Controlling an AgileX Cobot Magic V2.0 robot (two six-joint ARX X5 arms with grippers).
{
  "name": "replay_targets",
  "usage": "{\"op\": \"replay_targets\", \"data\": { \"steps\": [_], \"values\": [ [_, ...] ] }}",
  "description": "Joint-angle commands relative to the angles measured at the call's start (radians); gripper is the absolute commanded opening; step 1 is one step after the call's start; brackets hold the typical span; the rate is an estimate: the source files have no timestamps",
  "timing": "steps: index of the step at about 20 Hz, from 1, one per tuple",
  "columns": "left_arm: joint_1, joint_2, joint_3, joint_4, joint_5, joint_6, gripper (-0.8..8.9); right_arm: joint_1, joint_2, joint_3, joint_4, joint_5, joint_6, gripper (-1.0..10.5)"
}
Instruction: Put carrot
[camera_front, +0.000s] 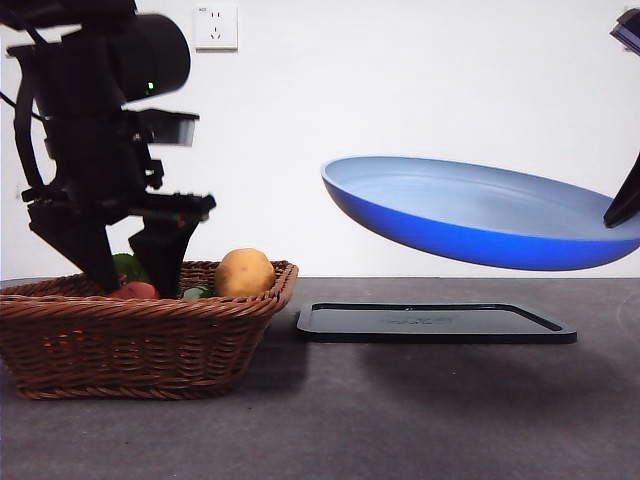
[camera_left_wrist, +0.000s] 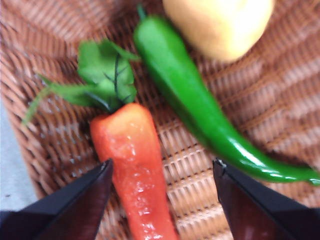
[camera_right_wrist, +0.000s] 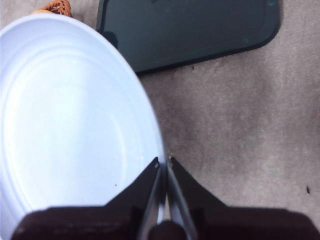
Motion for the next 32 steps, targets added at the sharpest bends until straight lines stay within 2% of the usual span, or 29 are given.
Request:
{"op": "replay_targets", "data": {
  "steps": [1,6,7,9,10,13,16,18,21,23,25,28,32],
  "values": [
    [-0.006,0.043,0.014,0.013,-0.020,0.009,3.49,0.000,0.004,0.016,0.011,0.004,0.010,0.0],
    [-0.008,0.119,0.014,-0.007,-0.013,0.006,3.47,0.000,0.005,0.016,0.018,0.007,0.010,0.0],
    [-0.011,0.119,0.014,-0.004,-0.014,0.007,3.05,0.000,0.005,0.016,0.021,0.024,0.010,0.0],
    [-0.011,0.119,0.015,-0.009,-0.017,0.007,1.63,0.000,0.005,0.016,0.027,0.032,0.010,0.0],
    [-0.011,0.118,0.016,-0.006,-0.017,0.007,1.32,0.000,0.005,0.016,0.032,0.032,0.010,0.0],
    [-0.011,0.094,0.016,-0.011,-0.019,0.010,1.25,0.000,0.005,0.016,0.044,0.032,0.011,0.0],
    [-0.011,-0.048,0.017,-0.045,-0.012,0.010,1.25,0.001,0.005,0.016,0.042,0.030,0.034,0.0],
    [-0.014,-0.201,0.022,-0.048,0.075,0.005,1.25,0.002,0.018,0.016,0.029,0.027,0.050,0.0],
    [-0.040,-0.375,0.057,0.010,0.389,-0.093,1.25,0.026,0.071,0.016,-0.003,0.021,0.052,0.0],
    [-0.110,-0.394,0.057,0.101,0.540,-0.142,1.25,0.063,0.099,0.016,-0.003,0.021,0.052,0.0],
    [-0.205,-0.374,0.057,0.134,0.514,-0.144,1.25,0.107,0.119,0.016,-0.002,0.021,0.069,0.0],
    [-0.354,-0.304,0.057,0.127,0.402,-0.116,1.25,0.144,0.123,0.016,-0.002,0.021,0.077,0.0],
    [-0.473,-0.168,0.057,0.142,0.293,-0.109,1.25,0.152,0.123,0.016,-0.007,0.021,0.085,0.0]
  ]
}}
